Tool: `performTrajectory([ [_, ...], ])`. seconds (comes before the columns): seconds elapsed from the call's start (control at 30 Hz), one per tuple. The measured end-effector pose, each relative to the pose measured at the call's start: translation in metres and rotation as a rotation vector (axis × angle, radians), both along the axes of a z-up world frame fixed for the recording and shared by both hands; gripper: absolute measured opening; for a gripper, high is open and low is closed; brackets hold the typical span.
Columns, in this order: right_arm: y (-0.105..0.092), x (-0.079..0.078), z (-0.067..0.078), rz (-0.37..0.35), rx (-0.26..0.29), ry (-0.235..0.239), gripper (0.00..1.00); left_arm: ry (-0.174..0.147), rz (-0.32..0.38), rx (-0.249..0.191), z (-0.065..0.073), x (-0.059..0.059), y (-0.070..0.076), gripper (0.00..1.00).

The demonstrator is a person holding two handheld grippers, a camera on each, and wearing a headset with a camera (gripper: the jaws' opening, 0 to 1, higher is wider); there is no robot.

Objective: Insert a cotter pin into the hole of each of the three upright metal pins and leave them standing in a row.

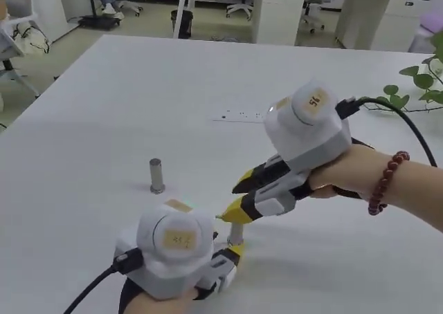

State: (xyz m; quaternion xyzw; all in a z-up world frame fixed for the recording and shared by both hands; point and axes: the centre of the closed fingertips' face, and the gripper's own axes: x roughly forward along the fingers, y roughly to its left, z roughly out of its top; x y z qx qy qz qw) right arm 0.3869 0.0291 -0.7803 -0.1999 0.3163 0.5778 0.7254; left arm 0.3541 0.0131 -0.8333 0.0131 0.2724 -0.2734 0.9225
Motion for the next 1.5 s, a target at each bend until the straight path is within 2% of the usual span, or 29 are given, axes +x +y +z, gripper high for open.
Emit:
performTrajectory([
  [0.13,0.016,0.007,0.009,-0.019,0.061,-0.009,0.36,0.008,-0.009,-0.009,0.002,-0.009,0.002,0.3],
  [0.3,0.035,0.017,0.015,-0.033,0.106,-0.032,0.37,0.007,-0.01,-0.017,0.007,-0.019,0.009,0.34],
  [0.5,0.052,0.029,0.013,-0.062,0.154,-0.025,0.43,0.005,0.019,-0.041,0.017,-0.028,0.02,0.4],
  [0.73,0.07,0.038,0.005,-0.074,0.163,-0.02,0.44,0.001,0.056,-0.072,0.024,-0.037,0.029,0.49],
  [1.03,0.09,0.056,-0.008,-0.09,0.175,-0.031,0.44,-0.037,0.094,-0.132,0.04,-0.037,0.037,0.61],
  [1.23,0.103,0.063,-0.013,-0.086,0.19,-0.043,0.42,-0.049,0.104,-0.121,0.04,-0.036,0.044,0.66],
  [1.33,0.108,0.068,-0.017,-0.088,0.185,-0.057,0.41,-0.06,0.098,-0.1,0.041,-0.036,0.047,0.69],
  [1.5,0.115,0.075,-0.022,-0.105,0.205,-0.063,0.35,-0.079,0.095,-0.086,0.043,-0.035,0.052,0.76],
])
